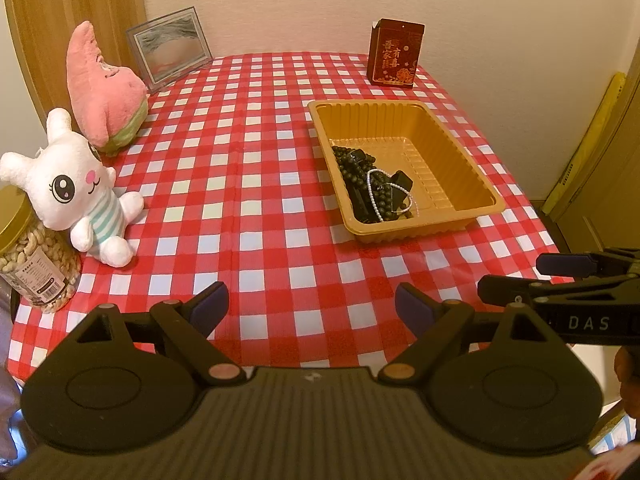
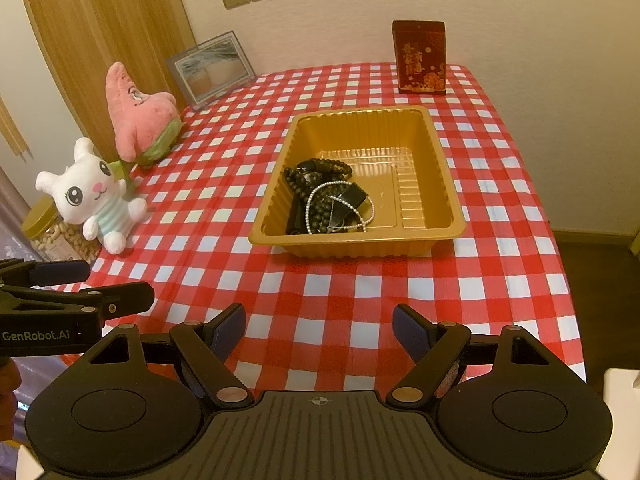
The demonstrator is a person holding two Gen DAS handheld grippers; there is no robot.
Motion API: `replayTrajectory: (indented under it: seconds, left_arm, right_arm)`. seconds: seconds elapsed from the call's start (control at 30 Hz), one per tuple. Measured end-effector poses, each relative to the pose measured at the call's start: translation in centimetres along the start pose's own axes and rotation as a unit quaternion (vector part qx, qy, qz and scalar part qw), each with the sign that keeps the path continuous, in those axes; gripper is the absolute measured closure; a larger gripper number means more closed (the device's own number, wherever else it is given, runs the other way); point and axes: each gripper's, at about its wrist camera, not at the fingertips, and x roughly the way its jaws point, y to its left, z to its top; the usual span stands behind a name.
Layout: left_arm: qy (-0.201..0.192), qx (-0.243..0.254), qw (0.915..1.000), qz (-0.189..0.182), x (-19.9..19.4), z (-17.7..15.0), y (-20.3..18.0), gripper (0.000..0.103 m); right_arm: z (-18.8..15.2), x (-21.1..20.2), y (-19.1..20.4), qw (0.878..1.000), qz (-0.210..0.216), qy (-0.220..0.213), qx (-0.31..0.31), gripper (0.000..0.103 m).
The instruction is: Organize jewelry
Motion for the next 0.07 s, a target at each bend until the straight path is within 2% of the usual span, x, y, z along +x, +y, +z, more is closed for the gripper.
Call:
replayTrajectory:
  seconds: [0.07]
  left_arm:
    - [0.001, 0.000, 1.0000, 0.000, 0.02, 0.04, -0.02, 0.014]
  right_arm:
    - [0.01, 0.04, -0.02, 1.000, 0.000, 0.000, 0.000, 0.023]
